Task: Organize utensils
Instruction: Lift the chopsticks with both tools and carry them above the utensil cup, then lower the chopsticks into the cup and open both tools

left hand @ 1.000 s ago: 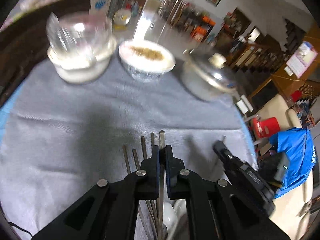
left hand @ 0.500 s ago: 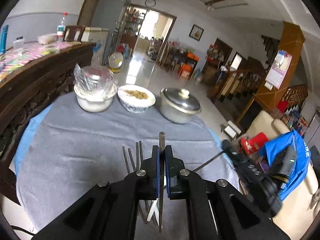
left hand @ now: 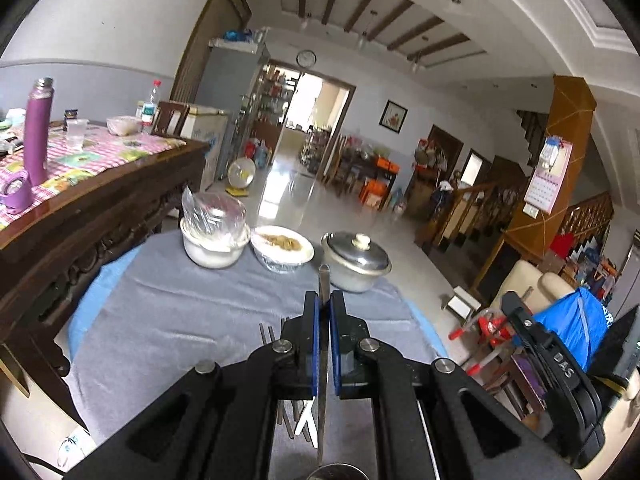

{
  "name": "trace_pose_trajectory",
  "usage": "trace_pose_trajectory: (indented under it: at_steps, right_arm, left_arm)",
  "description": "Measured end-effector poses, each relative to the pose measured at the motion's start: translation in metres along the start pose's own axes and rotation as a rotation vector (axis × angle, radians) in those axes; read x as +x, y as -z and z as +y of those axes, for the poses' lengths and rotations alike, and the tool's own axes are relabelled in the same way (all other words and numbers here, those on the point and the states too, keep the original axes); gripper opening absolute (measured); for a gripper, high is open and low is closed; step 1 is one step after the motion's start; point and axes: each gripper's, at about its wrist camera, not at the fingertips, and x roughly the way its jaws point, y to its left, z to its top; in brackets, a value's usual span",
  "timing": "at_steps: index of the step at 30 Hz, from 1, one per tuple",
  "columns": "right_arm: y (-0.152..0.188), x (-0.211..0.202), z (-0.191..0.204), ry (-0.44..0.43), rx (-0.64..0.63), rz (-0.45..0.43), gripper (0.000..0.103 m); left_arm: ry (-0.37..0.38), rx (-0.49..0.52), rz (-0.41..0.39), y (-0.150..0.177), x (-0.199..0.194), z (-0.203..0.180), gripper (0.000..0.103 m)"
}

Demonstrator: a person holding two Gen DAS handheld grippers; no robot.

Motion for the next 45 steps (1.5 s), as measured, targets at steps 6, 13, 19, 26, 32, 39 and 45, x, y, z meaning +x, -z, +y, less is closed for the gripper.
trace_pose_trajectory:
  at_steps: [6,13,19,26,32,39,45]
  right_arm:
    - [-0.002,-0.022,0.022,-0.022,-0.053,0.0,0.006]
    - [0.023,-0.018,0.024,-0.004,-0.08,0.09,0.006]
    - [0.05,-0.014,0.017,0.035,-0.101,0.173,0.006]
    - [0.071,-0.013,0.01,0.051,-0.099,0.239,0.006]
    - [0.08,-0.013,0.007,0.05,-0.095,0.282,0.006]
    - [0.091,-0.006,0.013,0.081,-0.13,0.343,0.007]
    - [0.095,-0.004,0.028,0.11,-0.209,0.358,0.015]
  left_arm:
    - [-0.005,-0.009,-0.057,-0.001,-0.026,0.0,0.005]
    - [0.026,-0.015,-0.059,0.003,-0.04,-0.001,0.005]
    - [0.05,-0.006,-0.012,0.019,-0.039,-0.003,0.005]
    - [0.005,0.002,0.107,0.049,-0.008,-0.003,0.005]
    - [-0.039,0.003,0.205,0.072,0.014,0.001,0.005]
    - [-0.052,0.001,0.231,0.081,0.017,0.005,0.006]
    - [-0.086,0.028,0.212,0.081,0.013,0.004,0.033]
